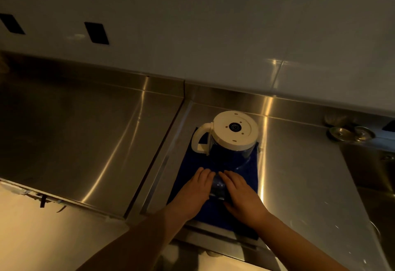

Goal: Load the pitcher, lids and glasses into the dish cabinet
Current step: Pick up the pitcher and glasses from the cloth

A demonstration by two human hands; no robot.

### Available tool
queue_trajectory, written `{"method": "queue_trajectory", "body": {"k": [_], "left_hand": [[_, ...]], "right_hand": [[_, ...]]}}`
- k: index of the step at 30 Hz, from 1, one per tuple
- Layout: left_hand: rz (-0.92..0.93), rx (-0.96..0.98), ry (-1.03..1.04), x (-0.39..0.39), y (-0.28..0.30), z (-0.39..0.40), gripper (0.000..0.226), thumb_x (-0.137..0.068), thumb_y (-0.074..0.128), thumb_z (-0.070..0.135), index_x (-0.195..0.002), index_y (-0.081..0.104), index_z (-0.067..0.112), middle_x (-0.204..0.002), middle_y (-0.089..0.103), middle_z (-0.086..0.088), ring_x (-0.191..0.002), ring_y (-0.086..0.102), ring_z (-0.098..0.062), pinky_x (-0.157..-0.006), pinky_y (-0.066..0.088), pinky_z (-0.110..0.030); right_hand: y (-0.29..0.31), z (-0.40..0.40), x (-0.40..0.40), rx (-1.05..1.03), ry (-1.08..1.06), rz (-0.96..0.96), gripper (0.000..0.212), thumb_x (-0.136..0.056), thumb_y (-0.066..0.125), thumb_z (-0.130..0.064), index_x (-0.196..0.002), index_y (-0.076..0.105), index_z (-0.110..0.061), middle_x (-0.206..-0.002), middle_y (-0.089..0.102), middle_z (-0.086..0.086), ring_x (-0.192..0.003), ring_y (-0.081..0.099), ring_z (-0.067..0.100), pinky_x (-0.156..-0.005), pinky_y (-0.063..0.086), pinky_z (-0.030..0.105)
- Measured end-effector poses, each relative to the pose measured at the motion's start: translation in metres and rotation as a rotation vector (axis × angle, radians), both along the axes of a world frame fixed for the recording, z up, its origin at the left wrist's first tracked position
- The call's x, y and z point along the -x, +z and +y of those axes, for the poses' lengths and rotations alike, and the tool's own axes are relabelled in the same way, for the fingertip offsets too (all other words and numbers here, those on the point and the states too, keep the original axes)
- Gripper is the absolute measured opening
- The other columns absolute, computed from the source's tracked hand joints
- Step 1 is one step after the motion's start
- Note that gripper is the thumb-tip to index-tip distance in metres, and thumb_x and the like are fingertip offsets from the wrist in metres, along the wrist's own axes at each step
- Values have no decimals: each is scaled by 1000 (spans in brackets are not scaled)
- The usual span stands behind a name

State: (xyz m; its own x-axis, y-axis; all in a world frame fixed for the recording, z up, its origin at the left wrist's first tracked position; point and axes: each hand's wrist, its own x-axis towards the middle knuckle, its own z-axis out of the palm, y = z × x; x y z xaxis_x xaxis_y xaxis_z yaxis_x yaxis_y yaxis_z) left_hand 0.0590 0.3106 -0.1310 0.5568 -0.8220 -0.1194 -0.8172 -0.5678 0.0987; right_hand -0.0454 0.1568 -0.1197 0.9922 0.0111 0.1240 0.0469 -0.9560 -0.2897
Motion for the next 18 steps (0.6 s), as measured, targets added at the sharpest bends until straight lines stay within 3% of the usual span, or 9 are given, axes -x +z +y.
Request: {"method": "queue_trajectory", "body": {"k": [3, 6, 9, 12, 18], "left_hand": [[30, 30, -23, 6, -4, -3, 76, -94, 53, 26, -149, 4, 11, -156, 8, -8, -144, 1, -25, -113, 18, -27], [-9, 28, -26, 5, -4, 0, 74, -96, 50, 25, -149, 2, 11, -156, 7, -8, -144, 2, -23, -115, 12, -28], [-93, -17, -72, 2, -4, 5, 67, -99, 41, 20, -149, -2, 6, -157, 6, -11, -144, 2, -24, -117, -3, -33], [-121, -25, -88, 1, -8, 10, 66, -99, 37, 13, -148, -5, 5, -157, 3, -13, -145, 1, -25, -117, -6, -34], [-120, 8, -140, 8, -8, 4, 73, -98, 40, 14, -146, -15, 9, -157, -7, -13, -145, -5, -26, -115, -9, -37]], "right_hand": [[-1, -2, 9, 1, -11, 14, 76, -85, 64, -27, -147, 22, -12, -150, 29, 10, -139, 27, 25, -110, 31, 32], [-3, -1, 12, -27, -20, -13, 76, -81, 70, -23, -144, 31, -8, -146, 37, 14, -135, 34, 29, -107, 34, 35], [-6, 0, 6, -34, 1, -9, 76, -82, 68, -25, -145, 28, -9, -149, 32, 12, -138, 28, 26, -111, 23, 31], [-9, 1, 2, -41, 16, 42, 83, -83, 66, -30, -148, 16, -15, -154, 20, 5, -143, 14, 20, -113, 9, 23], [-17, -7, 1, -30, 18, 65, 89, -82, 68, -26, -148, 10, -13, -155, 14, 6, -143, 10, 18, -114, 9, 22]]}}
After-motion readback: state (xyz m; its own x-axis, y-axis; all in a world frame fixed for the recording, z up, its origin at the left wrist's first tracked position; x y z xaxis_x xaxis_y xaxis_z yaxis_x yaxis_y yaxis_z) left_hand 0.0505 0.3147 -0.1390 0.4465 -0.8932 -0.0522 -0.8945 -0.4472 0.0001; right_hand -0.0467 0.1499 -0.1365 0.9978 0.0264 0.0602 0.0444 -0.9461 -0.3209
